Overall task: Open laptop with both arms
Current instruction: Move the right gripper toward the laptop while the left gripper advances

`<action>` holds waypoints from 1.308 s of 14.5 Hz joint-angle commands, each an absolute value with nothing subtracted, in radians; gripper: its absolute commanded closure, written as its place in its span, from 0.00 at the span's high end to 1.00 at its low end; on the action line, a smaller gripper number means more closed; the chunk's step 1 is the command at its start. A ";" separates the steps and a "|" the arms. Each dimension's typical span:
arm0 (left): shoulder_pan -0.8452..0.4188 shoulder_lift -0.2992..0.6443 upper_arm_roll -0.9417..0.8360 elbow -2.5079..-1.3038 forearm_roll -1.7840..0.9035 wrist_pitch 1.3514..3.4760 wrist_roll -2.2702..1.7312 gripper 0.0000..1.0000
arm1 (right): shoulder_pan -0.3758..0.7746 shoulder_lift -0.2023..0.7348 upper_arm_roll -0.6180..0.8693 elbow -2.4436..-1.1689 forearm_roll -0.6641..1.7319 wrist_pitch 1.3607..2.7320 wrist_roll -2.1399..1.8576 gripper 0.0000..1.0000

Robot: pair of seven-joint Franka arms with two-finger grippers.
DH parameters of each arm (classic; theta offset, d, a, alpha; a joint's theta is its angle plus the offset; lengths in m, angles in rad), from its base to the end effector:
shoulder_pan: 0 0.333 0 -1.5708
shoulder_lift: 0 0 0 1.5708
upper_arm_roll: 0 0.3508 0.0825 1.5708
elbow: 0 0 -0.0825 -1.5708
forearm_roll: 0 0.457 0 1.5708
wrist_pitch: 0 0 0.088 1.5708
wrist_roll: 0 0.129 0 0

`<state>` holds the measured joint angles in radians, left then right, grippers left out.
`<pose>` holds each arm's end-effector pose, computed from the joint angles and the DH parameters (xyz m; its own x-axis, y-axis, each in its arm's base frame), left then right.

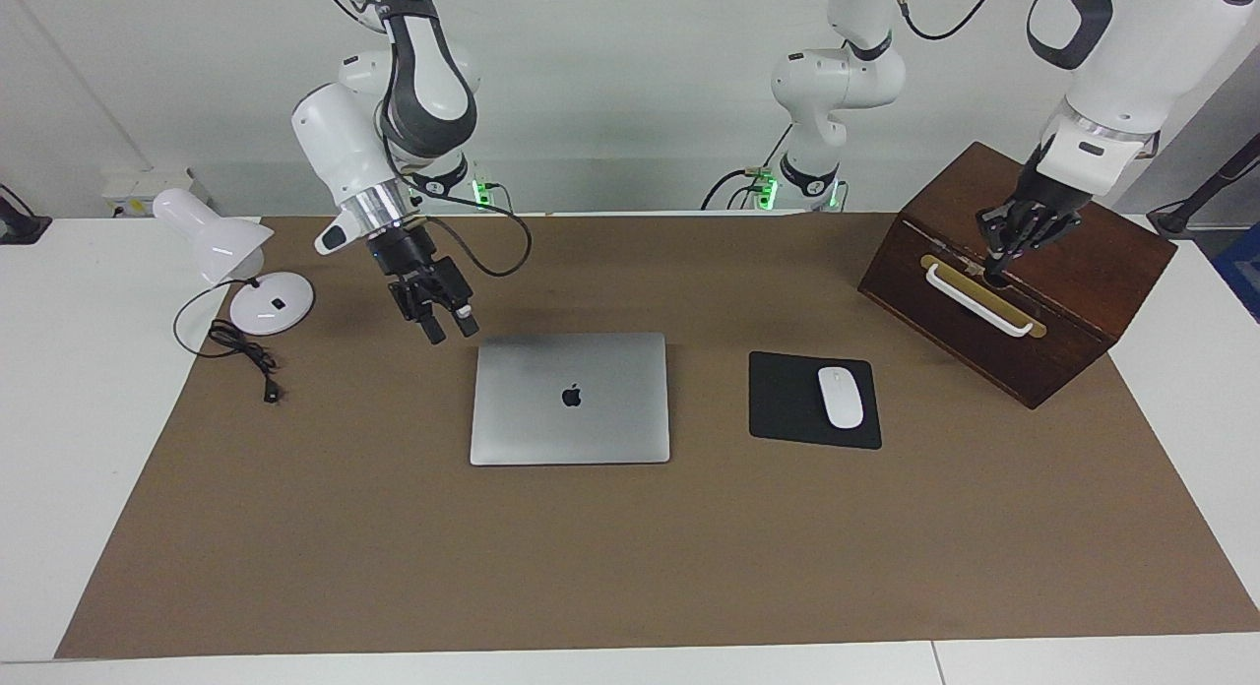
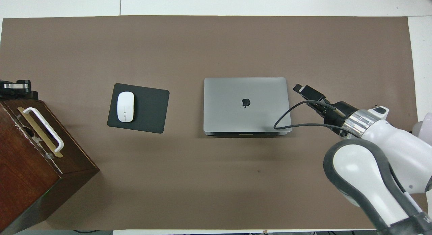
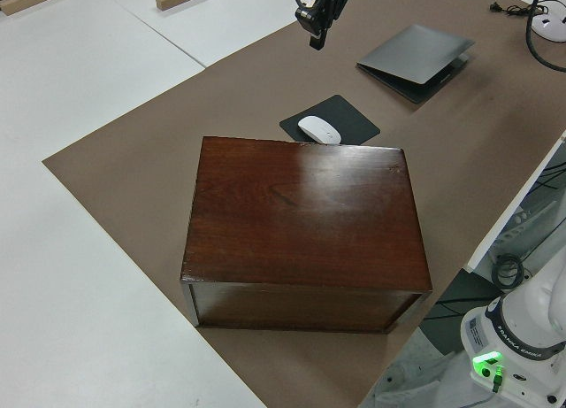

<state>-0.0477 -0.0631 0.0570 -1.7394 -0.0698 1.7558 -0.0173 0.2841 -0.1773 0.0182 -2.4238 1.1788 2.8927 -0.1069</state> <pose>0.6214 -0.0010 0.6008 0.9962 0.0395 0.0775 0.0338 -0.9967 0.0743 0.5443 0.1180 0.3957 0.7137 -0.6670 0.2137 -0.3635 -0.6135 -0.7010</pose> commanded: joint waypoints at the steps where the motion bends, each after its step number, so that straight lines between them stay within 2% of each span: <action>1: -0.069 -0.149 0.054 -1.894 -0.098 1.885 -0.032 0.00 | 0.360 -0.212 0.017 -2.457 1.348 2.982 -0.140 1.00; 5: -0.136 -0.184 0.054 -1.986 -0.112 2.000 -0.035 0.00 | 0.448 -0.224 0.017 -2.470 1.547 3.063 -0.144 1.00; 8: -0.184 -0.242 0.054 -2.127 -0.132 2.155 -0.055 0.00 | 0.492 -0.222 0.018 -2.468 1.710 3.115 -0.141 1.00; 11: -0.242 -0.288 0.054 -2.242 -0.132 2.288 -0.069 0.00 | 0.523 -0.209 0.018 -2.485 1.724 3.161 -0.190 1.00; 15: -0.345 -0.307 0.054 -2.327 -0.132 2.411 -0.118 0.00 | 0.558 -0.202 0.018 -2.513 1.726 3.230 -0.362 1.00; 19: -0.463 -0.325 0.054 -2.463 -0.132 2.606 -0.193 0.00 | 0.618 -0.219 0.018 -2.548 1.778 3.287 -0.475 1.00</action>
